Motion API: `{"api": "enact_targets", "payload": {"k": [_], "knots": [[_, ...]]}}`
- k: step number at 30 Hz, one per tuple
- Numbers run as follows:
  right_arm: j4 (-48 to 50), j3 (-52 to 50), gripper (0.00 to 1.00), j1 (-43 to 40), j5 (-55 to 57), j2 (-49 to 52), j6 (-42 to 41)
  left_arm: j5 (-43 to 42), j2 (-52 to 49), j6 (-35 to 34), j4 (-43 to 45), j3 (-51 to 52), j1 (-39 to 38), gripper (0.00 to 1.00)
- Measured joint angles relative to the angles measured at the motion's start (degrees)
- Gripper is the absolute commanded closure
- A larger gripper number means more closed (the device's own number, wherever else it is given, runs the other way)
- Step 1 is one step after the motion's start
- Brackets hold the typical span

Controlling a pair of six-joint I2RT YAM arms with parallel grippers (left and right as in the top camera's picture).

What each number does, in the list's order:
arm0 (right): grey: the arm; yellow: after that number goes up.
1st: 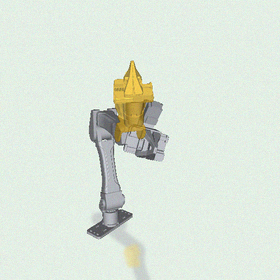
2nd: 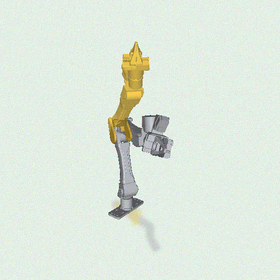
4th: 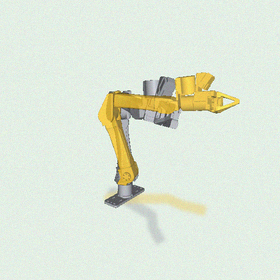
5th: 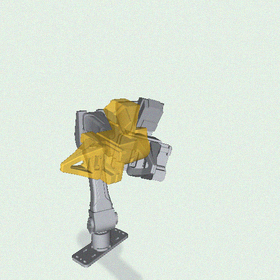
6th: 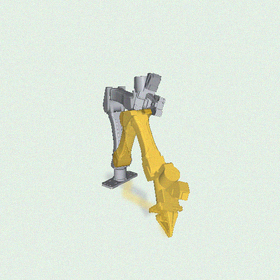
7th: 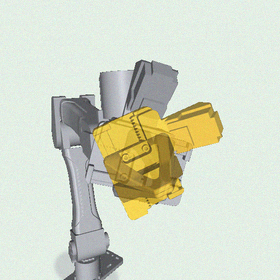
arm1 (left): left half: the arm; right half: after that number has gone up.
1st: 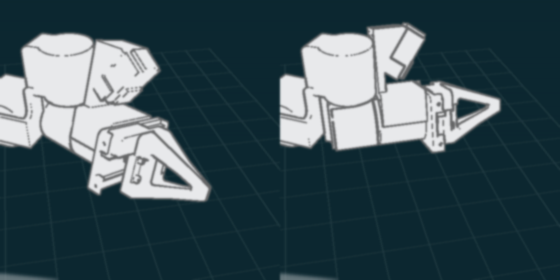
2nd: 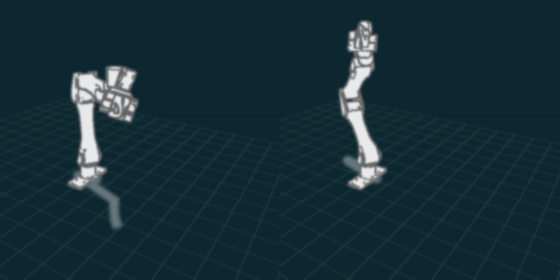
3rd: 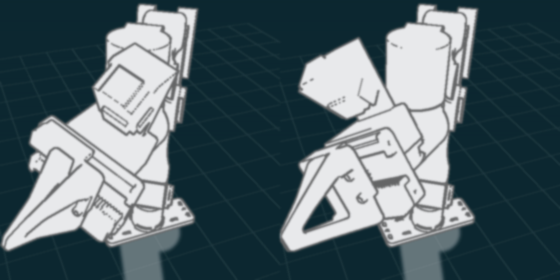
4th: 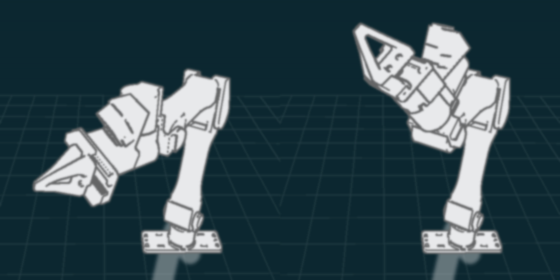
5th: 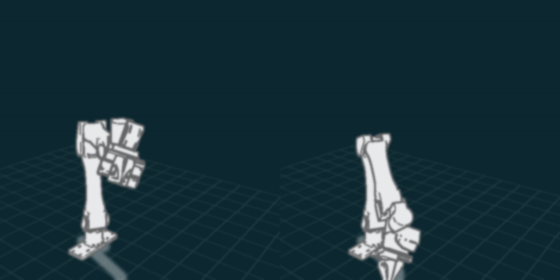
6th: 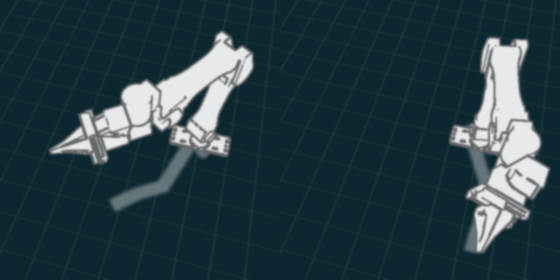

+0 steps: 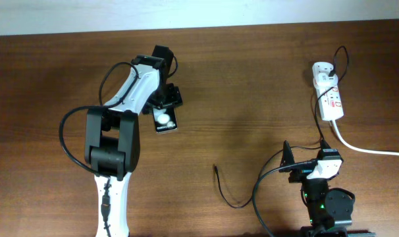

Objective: Plug charger to phone and switch on socket
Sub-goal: 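Close the left gripper on the phone's long edges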

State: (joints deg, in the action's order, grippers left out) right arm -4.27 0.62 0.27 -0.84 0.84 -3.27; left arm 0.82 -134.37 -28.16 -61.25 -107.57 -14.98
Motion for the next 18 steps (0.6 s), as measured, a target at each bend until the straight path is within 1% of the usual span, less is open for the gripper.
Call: {"api": "enact_targets", "payload": {"k": [6,9,11,14,15,16,17,18], "knots": [[0.0,0.0,0.01,0.0,0.0,0.0,-0.02,-0.15,0.02,-0.15,-0.02,0.0,0.0,0.25],[0.0,0.0,0.01,0.0,0.0,0.0,0.02,-0.15,0.04,-0.15,0.0,0.0,0.0,0.29],[0.0,0.0,0.01,0.0,0.0,0.0,0.0,-0.15,0.04,-0.15,-0.02,0.0,0.0,0.33],[0.0,0.0,0.01,0.0,0.0,0.0,-0.02,-0.15,0.04,-0.13,-0.02,0.0,0.0,0.44],[0.0,0.0,0.01,0.0,0.0,0.0,0.02,-0.15,0.07,-0.13,-0.02,0.0,0.0,0.51],[0.0,0.0,0.01,0.0,0.0,0.0,0.0,-0.15,0.07,-0.15,-0.02,0.0,0.0,0.55],[0.0,0.0,0.01,0.0,0.0,0.0,0.0,-0.15,0.07,-0.13,-0.02,0.0,0.0,0.66],[0.0,0.0,0.01,0.0,0.0,0.0,0.04,-0.15,0.07,-0.13,-0.02,0.0,0.0,0.73]]}}
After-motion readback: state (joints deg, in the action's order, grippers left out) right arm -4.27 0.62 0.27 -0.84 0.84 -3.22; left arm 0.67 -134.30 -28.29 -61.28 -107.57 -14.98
